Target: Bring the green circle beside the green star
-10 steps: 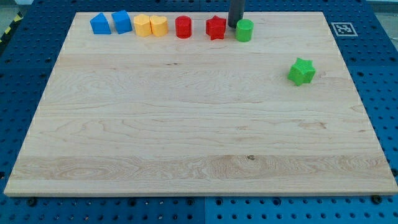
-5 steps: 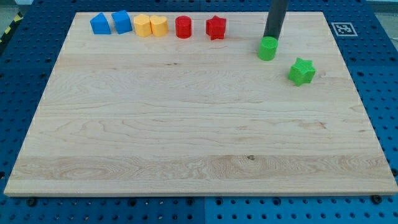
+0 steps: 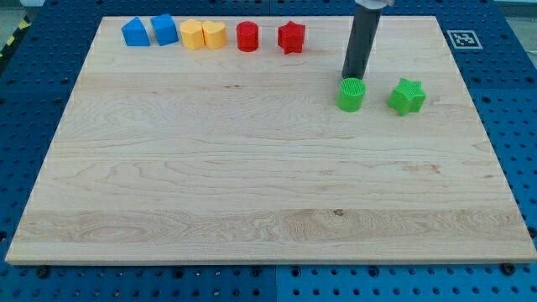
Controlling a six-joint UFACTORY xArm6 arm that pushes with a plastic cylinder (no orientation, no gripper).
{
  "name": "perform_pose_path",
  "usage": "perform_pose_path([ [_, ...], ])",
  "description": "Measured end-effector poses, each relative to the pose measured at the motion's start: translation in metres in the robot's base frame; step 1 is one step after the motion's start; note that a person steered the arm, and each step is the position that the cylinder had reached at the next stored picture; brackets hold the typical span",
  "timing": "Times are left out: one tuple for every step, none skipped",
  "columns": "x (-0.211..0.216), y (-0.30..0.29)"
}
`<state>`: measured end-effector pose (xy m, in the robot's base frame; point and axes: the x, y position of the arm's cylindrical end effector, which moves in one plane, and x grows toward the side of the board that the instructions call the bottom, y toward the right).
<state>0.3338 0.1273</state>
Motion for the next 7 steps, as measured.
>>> perform_pose_path([
  [-0.039,0.008],
  [-0.092,0.005],
  [-0.129,-0.037],
  [-0.142,-0.099],
  [-0.14,-0.175],
  [-0.141,-0.243],
  [-0.141,-0.261],
])
